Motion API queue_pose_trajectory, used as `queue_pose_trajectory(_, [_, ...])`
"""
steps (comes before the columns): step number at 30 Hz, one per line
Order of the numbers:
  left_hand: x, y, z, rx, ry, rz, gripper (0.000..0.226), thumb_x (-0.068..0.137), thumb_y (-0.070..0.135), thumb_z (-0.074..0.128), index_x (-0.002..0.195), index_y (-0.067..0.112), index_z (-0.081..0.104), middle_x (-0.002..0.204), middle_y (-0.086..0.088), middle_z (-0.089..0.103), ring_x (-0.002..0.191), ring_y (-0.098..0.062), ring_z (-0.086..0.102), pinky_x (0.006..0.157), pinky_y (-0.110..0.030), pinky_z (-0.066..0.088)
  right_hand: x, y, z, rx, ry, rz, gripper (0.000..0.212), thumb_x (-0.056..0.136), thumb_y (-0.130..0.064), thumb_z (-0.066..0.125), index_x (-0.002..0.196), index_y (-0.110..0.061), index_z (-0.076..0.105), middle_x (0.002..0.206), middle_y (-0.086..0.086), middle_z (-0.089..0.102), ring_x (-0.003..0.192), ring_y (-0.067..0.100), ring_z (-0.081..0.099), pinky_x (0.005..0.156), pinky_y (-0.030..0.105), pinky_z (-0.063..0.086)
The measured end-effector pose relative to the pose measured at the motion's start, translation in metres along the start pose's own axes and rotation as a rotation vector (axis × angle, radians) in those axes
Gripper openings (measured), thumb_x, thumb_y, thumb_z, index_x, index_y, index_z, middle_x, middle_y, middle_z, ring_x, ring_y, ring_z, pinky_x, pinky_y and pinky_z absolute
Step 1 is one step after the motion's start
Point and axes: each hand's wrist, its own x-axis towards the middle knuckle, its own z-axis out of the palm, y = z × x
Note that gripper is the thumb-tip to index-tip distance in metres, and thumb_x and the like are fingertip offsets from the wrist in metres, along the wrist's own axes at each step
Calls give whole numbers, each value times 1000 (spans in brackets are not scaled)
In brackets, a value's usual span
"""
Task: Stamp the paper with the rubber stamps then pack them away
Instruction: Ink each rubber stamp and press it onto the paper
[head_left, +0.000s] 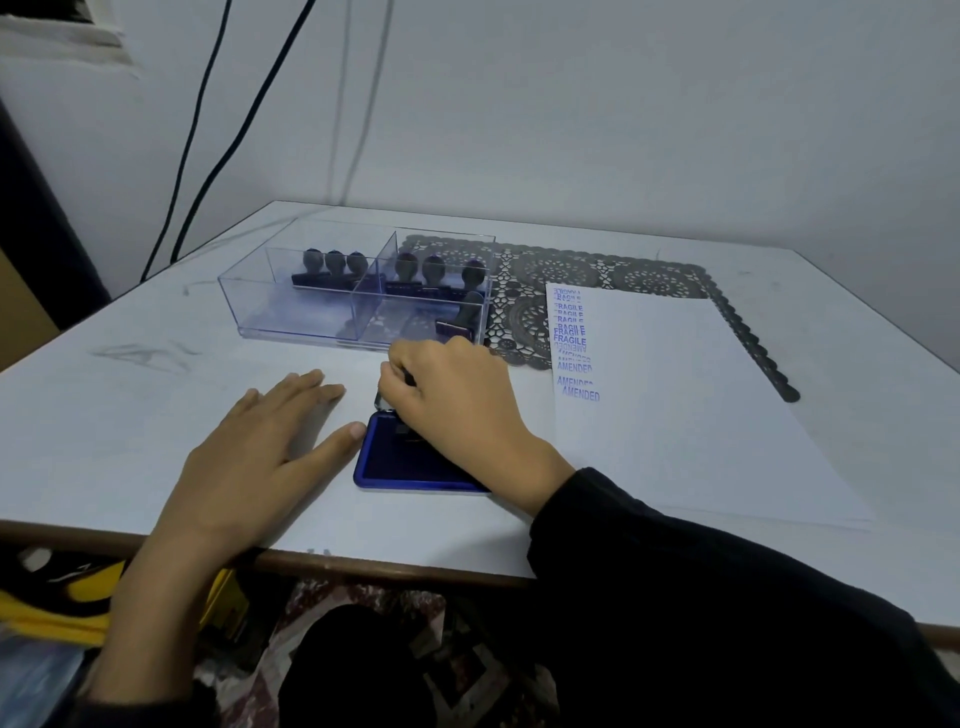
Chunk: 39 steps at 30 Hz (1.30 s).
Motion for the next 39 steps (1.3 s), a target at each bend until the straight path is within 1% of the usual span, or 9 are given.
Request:
queue_pose_trajectory(5, [-1, 3, -2, -4, -25, -12, 85, 70, 83, 20, 142, 40, 36, 154, 18, 22, 142, -7, 15, 115, -37, 16, -13, -5, 0, -98, 112, -64, 30, 87, -23, 58, 68, -22, 34, 47, -1, 38, 41, 25, 34, 43, 25, 23])
queue_pose_trajectory(8, [-2, 6, -3, 14, -28, -31, 67, 85, 73, 35, 143, 38, 34, 155, 17, 20, 143, -9, 14, 115, -38, 16, -22, -8, -2, -170, 125, -144, 31, 89, -24, 59, 73, -22, 33, 47, 0, 48, 41, 25, 33, 41, 26, 27])
queue_pose_trajectory(11, [-2, 7, -3, 16, -24, -30, 62, 86, 62, 35, 143, 38, 34, 155, 17, 20, 143, -9, 14, 115, -38, 16, -24, -8, -4, -186, 112, -153, 32, 91, -26, 58, 74, -21, 31, 48, -1, 50, 41, 25, 35, 42, 26, 27])
queue_pose_trajectory(17, [0, 2, 1, -86, 38, 15, 73, 79, 75, 33, 141, 36, 40, 152, 15, 30, 133, 4, 16, 115, -35, 16, -20, -7, -5, -149, 130, -79, 33, 90, -26, 58, 70, -22, 32, 46, -6, 32, 40, 23, 31, 43, 24, 20])
queue_pose_trajectory(23, [-17, 40, 10, -263, 156, 240, 63, 83, 62, 39, 134, 29, 53, 144, 19, 41, 137, 5, 27, 118, -33, 20, -1, 25, -32, 78, 151, 111, 35, 95, -35, 48, 66, -17, 41, 54, 0, 48, 56, 25, 49, 49, 32, 29])
queue_pose_trajectory(26, [-33, 81, 31, -179, 119, 434, 55, 89, 51, 39, 135, 25, 53, 144, 14, 44, 138, 0, 28, 115, -23, 15, 3, 67, -53, 8, 112, 131, 38, 95, -35, 48, 63, -16, 40, 52, -1, 44, 56, 22, 47, 51, 31, 30])
queue_pose_trajectory(30, [-51, 129, 73, -7, 82, 670, 57, 91, 50, 41, 134, 13, 54, 143, 0, 49, 135, -14, 40, 110, -32, 33, -2, 113, -68, -79, -5, 149, 42, 95, -32, 48, 58, -20, 30, 51, -2, 37, 52, 20, 37, 51, 30, 26])
queue_pose_trajectory(33, [-49, 142, 89, 112, 46, 675, 63, 94, 56, 32, 132, 11, 56, 141, -3, 51, 131, -15, 46, 100, -37, 45, -8, 124, -71, -111, -49, 168, 43, 95, -31, 47, 58, -19, 29, 51, -1, 35, 51, 19, 32, 50, 30, 23])
queue_pose_trajectory(39, [-49, 144, 94, 224, 50, 608, 75, 96, 64, 20, 132, 9, 57, 141, -5, 51, 130, -14, 47, 101, -38, 43, -13, 124, -68, -114, -80, 168, 43, 94, -30, 48, 57, -18, 29, 48, -1, 35, 50, 19, 30, 49, 29, 23])
